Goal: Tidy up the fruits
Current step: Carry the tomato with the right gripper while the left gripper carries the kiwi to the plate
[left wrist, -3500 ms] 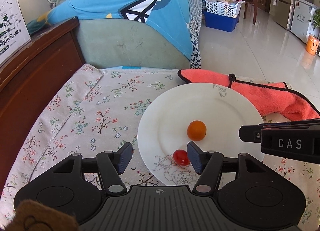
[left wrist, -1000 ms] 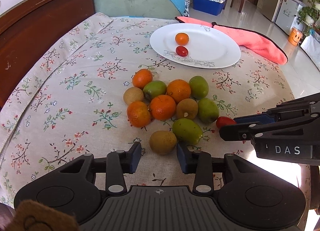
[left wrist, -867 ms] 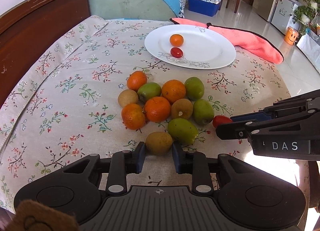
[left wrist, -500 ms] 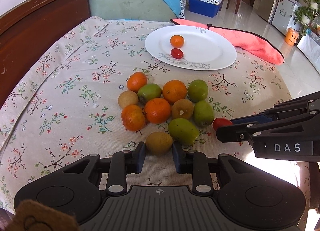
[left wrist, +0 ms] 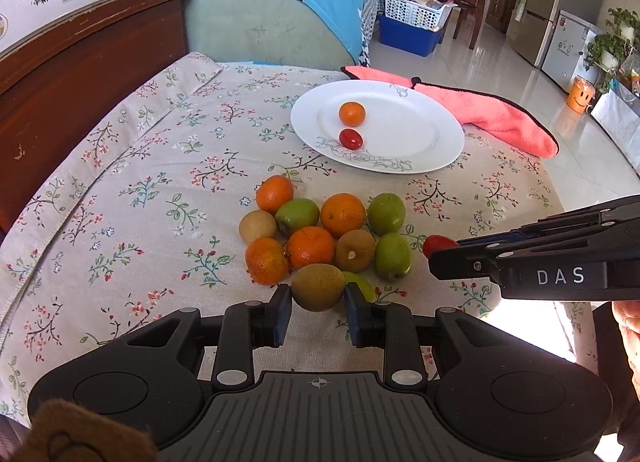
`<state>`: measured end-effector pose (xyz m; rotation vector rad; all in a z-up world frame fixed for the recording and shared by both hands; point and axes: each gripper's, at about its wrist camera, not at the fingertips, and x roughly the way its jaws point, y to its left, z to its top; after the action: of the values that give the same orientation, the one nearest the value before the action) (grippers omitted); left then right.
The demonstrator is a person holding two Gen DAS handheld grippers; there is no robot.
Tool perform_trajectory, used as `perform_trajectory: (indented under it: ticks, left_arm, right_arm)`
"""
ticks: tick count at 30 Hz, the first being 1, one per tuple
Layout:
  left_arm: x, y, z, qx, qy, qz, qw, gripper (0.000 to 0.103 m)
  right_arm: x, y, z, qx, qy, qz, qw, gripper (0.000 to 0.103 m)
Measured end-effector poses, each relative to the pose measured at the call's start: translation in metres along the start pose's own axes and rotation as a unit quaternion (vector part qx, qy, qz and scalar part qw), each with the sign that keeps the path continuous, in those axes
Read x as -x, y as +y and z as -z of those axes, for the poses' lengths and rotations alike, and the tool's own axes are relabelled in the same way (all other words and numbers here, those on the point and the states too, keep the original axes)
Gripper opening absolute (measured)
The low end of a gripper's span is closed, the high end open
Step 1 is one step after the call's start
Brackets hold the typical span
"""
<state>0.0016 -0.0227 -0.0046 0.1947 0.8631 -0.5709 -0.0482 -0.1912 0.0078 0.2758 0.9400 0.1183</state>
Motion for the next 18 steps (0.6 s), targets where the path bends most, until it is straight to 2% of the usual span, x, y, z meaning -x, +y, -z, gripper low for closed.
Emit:
perform_trajectory:
  ticks: [10, 14, 18]
  left_arm:
    - [-0.002, -0.007, -0.034, 0.002, -0.027, 0.002, 0.9996, 0.026]
    - [-0.011, -0.009, -0.051, 0.014, -0.029, 0.010, 0.9994, 0.026]
    - [-0.025, -0.013, -0.068, 0.005, -0.028, 0.009, 0.9995, 0.026]
  right_arm:
    - [0.015, -0.009, -0.028, 0.029, -0.032, 0.018, 0.999, 0.021]
    - [0.017, -0.017, -0.042, 0.037, -0.040, 0.022, 0.998, 0.021]
    - [0.015, -0.030, -0.056, 0.033, -0.045, 0.030, 0.998, 0.021]
